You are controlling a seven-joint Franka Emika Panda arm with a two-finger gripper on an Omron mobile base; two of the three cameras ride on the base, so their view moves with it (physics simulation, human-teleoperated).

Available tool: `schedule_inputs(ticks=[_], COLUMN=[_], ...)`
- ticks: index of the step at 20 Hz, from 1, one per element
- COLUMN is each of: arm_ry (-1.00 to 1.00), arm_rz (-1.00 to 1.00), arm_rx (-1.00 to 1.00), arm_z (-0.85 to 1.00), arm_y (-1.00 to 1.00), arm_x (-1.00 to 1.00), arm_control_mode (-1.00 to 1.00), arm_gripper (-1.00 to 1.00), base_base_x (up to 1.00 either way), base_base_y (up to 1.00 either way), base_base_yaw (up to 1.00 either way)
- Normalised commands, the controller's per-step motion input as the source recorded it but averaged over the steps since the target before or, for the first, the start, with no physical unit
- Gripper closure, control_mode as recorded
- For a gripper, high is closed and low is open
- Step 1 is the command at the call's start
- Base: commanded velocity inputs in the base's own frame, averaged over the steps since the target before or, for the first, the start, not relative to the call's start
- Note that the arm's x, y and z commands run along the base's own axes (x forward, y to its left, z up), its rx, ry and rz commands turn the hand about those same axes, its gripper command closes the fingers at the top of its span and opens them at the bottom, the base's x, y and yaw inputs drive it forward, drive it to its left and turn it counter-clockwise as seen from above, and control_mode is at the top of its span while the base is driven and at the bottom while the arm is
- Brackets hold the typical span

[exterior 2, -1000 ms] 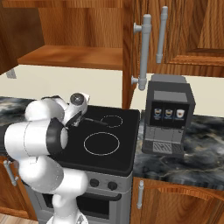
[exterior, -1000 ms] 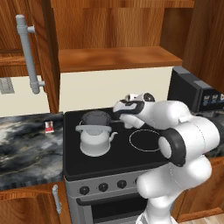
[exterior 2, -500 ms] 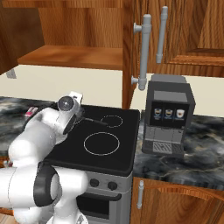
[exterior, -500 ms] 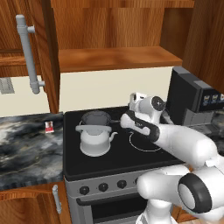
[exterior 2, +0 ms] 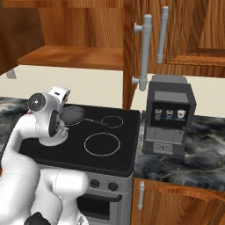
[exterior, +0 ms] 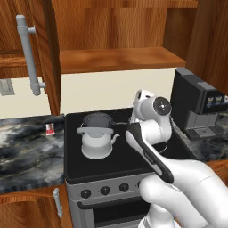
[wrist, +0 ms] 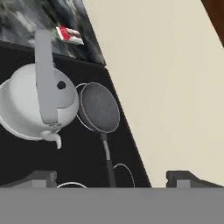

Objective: Pick the pan from the cabinet and place it on the stove. Then turn on the stove burner for the pan.

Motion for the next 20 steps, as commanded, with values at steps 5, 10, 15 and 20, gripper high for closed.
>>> schedule_inputs(ticks=[5,10,15,20], arm_ry=[-0.14,-0.26,-0.27,-0.18], arm_rz=[-0.21,-0.20,-0.19,-0.11], arm_rx=[0.20,0.29,0.32,0.28], arm_z=[0.12,0.00,0.00,-0.18], arm_y=[0.25,0.16,0.15,0.13], arm_x=[-1.00,-1.00,-0.96,-0.71], arm_control_mode=[-1.00,-1.00,-1.00,-1.00], arm_gripper=[-1.00,-1.00,-1.00,-1.00], base_base_x=[0.00,0.00,0.00,0.00], base_base_y=[0.00,0.00,0.00,0.00], base_base_yaw=[0.00,0.00,0.00,0.00])
